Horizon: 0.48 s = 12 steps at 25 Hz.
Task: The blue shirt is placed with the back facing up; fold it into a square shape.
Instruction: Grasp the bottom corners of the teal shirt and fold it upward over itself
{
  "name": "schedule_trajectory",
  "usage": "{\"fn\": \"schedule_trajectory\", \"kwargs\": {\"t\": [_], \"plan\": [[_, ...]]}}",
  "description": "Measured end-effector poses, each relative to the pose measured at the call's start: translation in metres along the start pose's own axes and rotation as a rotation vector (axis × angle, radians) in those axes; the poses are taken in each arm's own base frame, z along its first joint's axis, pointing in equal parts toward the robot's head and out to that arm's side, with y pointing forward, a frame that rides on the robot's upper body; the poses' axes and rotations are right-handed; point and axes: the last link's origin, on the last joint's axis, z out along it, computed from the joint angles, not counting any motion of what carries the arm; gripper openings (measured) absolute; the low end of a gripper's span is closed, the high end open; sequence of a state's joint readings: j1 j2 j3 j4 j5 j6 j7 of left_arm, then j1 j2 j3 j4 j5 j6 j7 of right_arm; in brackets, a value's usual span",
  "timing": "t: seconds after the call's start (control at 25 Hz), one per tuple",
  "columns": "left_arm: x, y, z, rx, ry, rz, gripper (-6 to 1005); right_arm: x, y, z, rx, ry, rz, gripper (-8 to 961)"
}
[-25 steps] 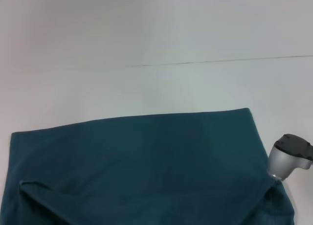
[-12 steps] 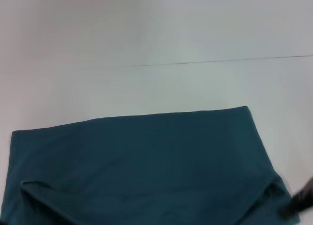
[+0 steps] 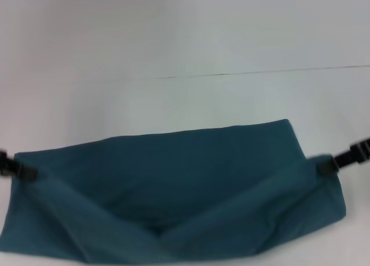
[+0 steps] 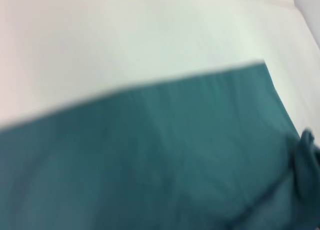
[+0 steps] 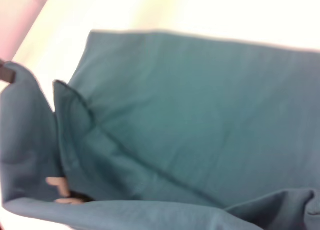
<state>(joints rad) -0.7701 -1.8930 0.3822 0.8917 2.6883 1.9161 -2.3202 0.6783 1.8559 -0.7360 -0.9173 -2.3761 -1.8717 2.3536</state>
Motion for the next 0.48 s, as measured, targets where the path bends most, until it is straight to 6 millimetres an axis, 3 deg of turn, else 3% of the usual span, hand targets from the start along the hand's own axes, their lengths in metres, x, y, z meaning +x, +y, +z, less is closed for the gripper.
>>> {"fn": "schedule_trajectory", "kwargs": {"t": [0.28,0.48], "plan": [[0.029,-0.008,-0.009,0.106,0.134,0.028,16,-0.023,-0.012,-0.002,0.099,-0.111,0.053,118],[0.044,-0.02,0.003,0.237,0.178,0.035,17,-0.038,-0.017,0.001,0.156,-0.181,0.055,117]]}}
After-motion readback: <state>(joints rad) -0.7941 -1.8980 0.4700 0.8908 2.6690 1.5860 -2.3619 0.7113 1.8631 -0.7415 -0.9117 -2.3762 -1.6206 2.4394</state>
